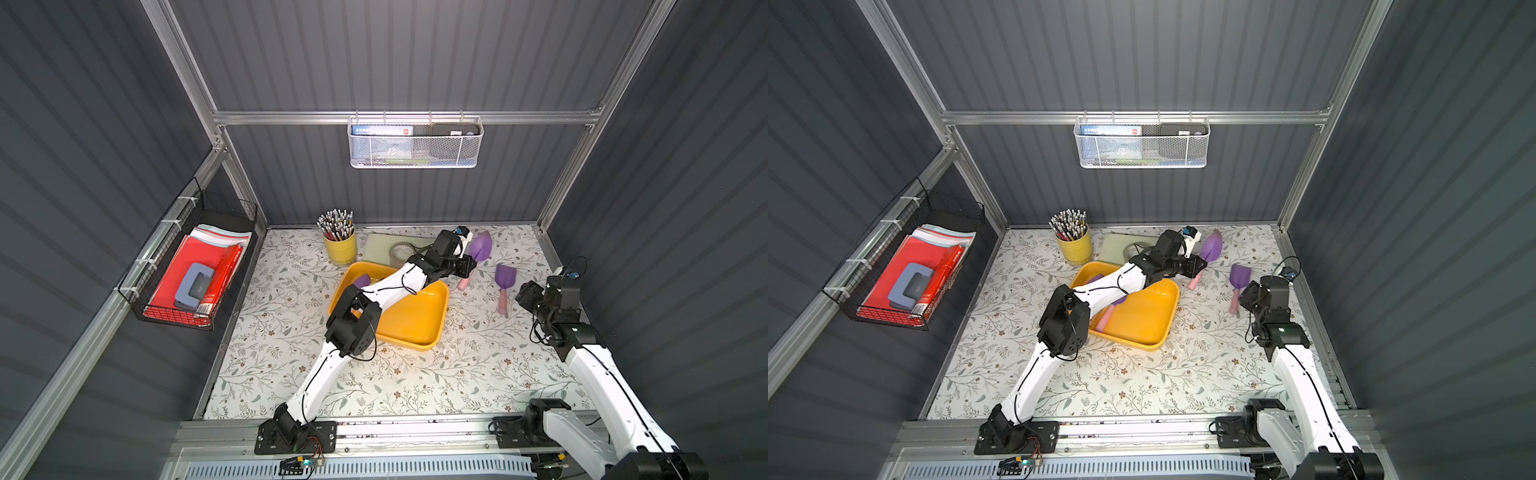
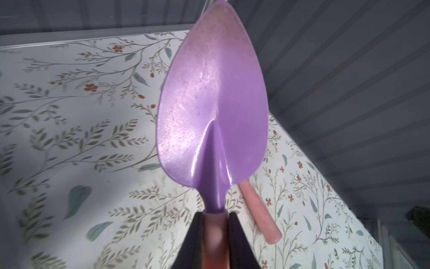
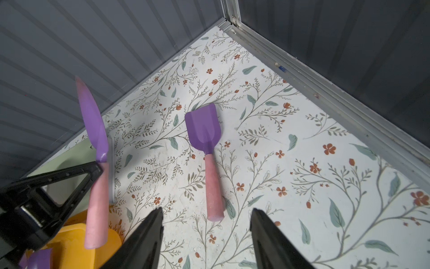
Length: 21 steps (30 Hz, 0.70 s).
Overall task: Take the shovel out of the storage box
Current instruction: Place the shovel at the center of the board.
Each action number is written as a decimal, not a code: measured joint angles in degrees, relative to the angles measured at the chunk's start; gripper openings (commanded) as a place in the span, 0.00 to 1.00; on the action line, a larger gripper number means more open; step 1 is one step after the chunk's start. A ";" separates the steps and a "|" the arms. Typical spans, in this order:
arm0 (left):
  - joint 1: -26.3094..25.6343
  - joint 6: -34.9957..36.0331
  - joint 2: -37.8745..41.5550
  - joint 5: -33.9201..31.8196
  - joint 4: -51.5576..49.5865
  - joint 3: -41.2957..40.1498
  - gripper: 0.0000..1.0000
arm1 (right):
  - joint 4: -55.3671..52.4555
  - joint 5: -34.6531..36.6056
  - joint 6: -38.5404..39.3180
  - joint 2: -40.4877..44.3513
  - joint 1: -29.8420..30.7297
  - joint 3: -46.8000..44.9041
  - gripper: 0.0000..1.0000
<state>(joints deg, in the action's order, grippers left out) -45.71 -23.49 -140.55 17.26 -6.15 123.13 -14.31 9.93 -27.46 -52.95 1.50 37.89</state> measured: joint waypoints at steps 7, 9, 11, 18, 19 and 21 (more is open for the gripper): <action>-0.94 -3.58 -6.75 3.30 2.78 2.32 0.00 | -0.31 -0.31 0.02 -0.50 0.00 0.00 0.64; -1.09 -4.22 -8.31 3.39 2.86 2.34 0.00 | -0.28 -0.55 0.02 -0.63 0.00 0.00 0.64; -1.09 -4.76 -9.68 3.45 2.97 2.34 0.00 | -0.26 -0.74 0.02 -0.74 0.00 -0.02 0.64; -1.09 -6.23 -11.15 3.80 4.28 2.60 0.35 | 0.11 -1.14 0.00 -1.09 0.00 -1.22 0.64; -1.09 -6.19 -11.15 3.98 4.79 2.60 0.45 | 0.11 -1.18 0.00 -1.27 0.00 -1.29 0.64; -1.09 -6.47 -11.15 4.35 6.03 2.60 0.58 | 0.20 -1.36 0.00 -1.49 0.00 -1.29 0.65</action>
<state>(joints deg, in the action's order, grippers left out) -46.81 -29.95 -151.70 21.61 -0.12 125.73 -14.11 8.58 -27.46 -54.43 1.50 36.60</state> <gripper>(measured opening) 0.502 0.646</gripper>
